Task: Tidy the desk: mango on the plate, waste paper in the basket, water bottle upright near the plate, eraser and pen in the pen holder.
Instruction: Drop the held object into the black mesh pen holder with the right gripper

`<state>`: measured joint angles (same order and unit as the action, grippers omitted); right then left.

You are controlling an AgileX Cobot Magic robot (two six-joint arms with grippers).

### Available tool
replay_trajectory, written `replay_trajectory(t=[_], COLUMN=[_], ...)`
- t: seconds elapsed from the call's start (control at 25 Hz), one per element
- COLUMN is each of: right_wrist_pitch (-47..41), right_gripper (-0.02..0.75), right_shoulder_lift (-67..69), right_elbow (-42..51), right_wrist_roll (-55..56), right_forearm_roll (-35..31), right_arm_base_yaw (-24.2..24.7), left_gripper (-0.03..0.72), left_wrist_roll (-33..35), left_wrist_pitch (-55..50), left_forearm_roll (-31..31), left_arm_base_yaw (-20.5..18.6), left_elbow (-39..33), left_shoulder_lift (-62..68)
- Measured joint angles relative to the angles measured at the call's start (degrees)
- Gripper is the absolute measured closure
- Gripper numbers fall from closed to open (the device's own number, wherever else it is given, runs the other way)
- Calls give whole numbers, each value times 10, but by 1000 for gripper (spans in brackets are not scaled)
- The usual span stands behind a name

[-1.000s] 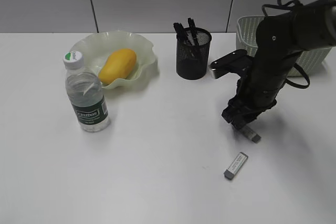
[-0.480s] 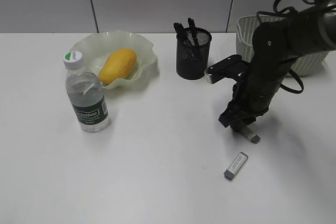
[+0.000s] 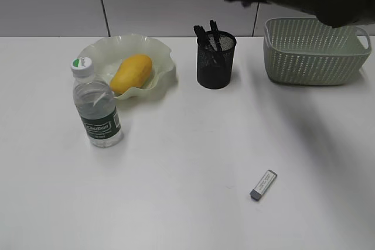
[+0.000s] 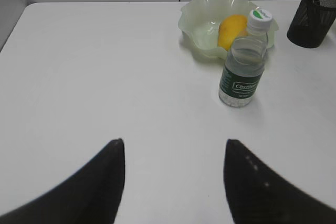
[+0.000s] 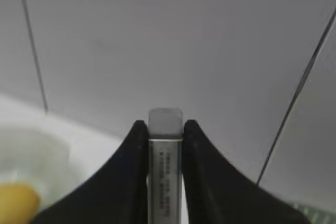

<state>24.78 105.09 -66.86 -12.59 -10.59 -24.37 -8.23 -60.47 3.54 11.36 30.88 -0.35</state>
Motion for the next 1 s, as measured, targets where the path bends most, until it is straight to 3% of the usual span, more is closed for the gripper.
replay_trajectory(t=[0.12, 0.28, 0.48, 0.56, 0.64, 0.68, 0.76, 1.0], right_wrist_pitch=[89, 101, 90, 64, 42, 27, -47, -374], right_gripper=[575, 575, 574, 518, 374, 300, 227, 274], right_shoulder_lift=[51, 131, 181, 186, 186, 180, 154, -74], right_elbow=[-24, -54, -63, -63, -63, -63, -63, -29], right_wrist_roll=[62, 116, 134, 135, 135, 135, 136, 122], right_forearm_roll=[13, 81, 91, 91, 91, 91, 79, 136], right_arm_base_yaw=[0, 0, 0, 0, 0, 0, 0, 0], left_gripper=[243, 243, 243, 243, 243, 243, 243, 243], left_wrist_roll=[0, 0, 0, 0, 0, 0, 0, 0], left_wrist_pitch=[0, 0, 0, 0, 0, 0, 0, 0], left_forearm_roll=[0, 0, 0, 0, 0, 0, 0, 0], left_arm_base_yaw=[0, 0, 0, 0, 0, 0, 0, 0], left_elbow=[0, 0, 0, 0, 0, 0, 0, 0], left_shoulder_lift=[0, 0, 0, 0, 0, 0, 0, 0])
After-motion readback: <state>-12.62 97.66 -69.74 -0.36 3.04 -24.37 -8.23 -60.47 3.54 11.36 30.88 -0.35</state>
